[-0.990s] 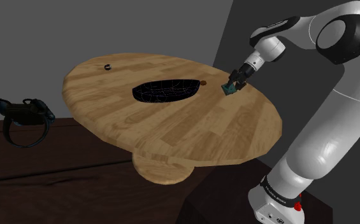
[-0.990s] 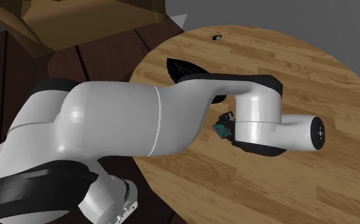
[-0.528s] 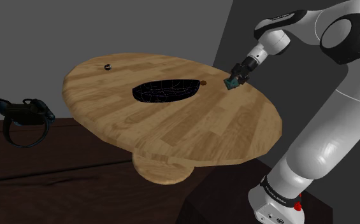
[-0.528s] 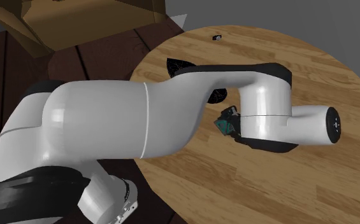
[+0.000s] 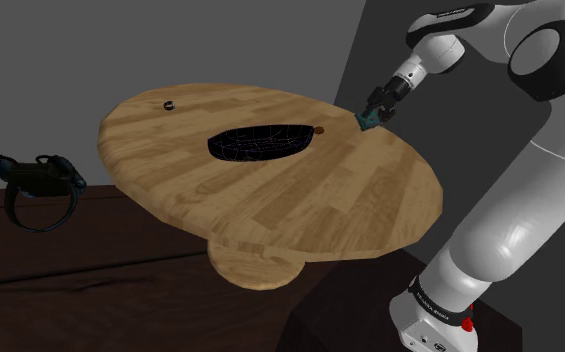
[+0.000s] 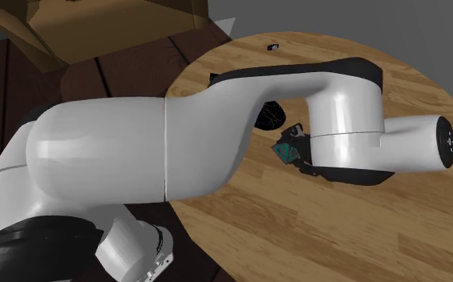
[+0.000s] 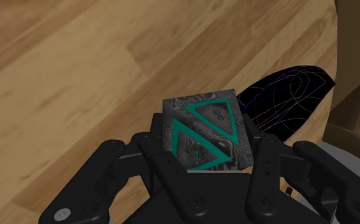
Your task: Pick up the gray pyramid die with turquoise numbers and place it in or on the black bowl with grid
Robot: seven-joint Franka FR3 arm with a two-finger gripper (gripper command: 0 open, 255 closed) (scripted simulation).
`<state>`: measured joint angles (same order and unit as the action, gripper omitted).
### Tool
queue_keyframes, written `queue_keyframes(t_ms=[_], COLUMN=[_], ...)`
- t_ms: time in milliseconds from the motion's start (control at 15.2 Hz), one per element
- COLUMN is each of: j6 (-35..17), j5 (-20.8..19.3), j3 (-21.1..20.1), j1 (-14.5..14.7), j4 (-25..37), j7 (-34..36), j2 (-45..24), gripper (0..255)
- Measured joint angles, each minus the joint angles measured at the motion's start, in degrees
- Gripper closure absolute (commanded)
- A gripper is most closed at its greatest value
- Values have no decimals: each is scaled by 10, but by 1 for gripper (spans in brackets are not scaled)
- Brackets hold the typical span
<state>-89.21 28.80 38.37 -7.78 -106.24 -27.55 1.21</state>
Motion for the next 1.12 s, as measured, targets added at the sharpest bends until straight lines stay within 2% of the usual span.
queue_keyframes(t_ms=[462,924,1122], j6=[35,-20,-39], j5=[-1,14,29], j3=[-2,-54,-73], j1=[2,49,67], j4=[39,20,33], j7=[24,104,135], j2=[4,18,3], gripper=[255,255,255])
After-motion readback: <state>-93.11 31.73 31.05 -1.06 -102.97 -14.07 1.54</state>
